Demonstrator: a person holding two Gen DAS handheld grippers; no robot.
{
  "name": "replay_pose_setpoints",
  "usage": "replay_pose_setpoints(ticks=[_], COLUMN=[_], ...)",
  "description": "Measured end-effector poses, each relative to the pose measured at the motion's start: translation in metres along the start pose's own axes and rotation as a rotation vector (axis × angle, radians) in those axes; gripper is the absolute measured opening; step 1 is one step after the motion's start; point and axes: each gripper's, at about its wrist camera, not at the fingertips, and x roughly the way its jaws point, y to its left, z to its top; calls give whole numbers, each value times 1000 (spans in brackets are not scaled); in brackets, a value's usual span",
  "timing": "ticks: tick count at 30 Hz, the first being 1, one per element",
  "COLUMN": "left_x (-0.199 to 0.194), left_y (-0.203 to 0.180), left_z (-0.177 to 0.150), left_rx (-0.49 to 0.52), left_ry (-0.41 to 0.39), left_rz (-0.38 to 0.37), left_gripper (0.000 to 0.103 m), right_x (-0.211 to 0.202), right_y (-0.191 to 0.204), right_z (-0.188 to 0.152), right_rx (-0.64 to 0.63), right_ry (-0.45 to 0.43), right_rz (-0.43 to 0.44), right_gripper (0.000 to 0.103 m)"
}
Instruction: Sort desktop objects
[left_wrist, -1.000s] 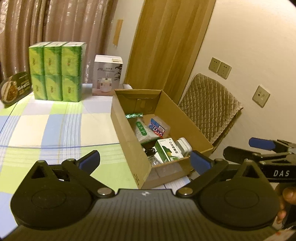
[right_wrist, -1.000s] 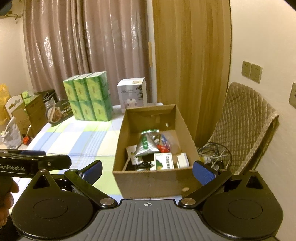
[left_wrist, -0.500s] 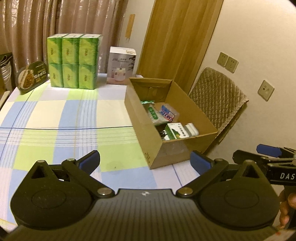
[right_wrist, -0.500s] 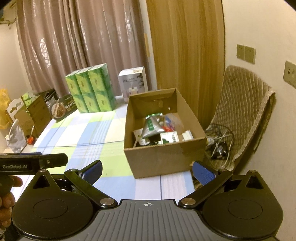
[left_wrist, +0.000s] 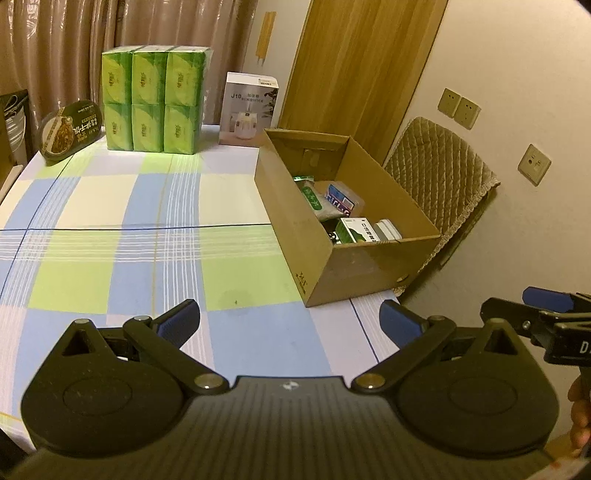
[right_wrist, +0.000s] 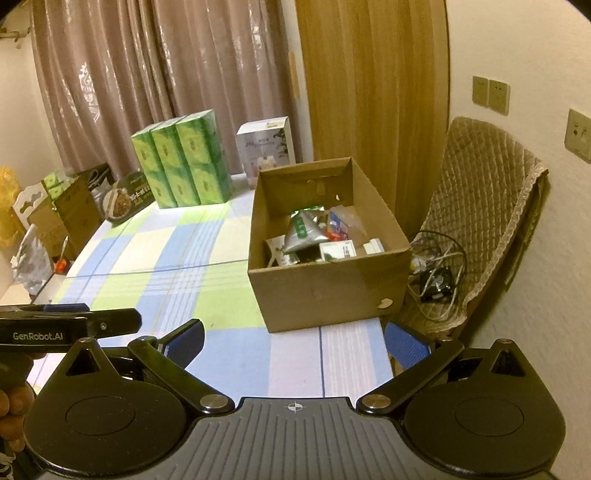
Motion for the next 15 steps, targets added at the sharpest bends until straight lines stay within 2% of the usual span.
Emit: replay_pose_setpoints(ticks=[15], left_x=[6], left_y=[-1], left_z=[-5], left_rx=[-16], left_ry=[25], left_rz=[7], left_gripper=[102], right_x=[1], right_y=[1], right_z=[-2], right_rx=[-12], right_ry=[6], right_rz=[-6], right_gripper=[101])
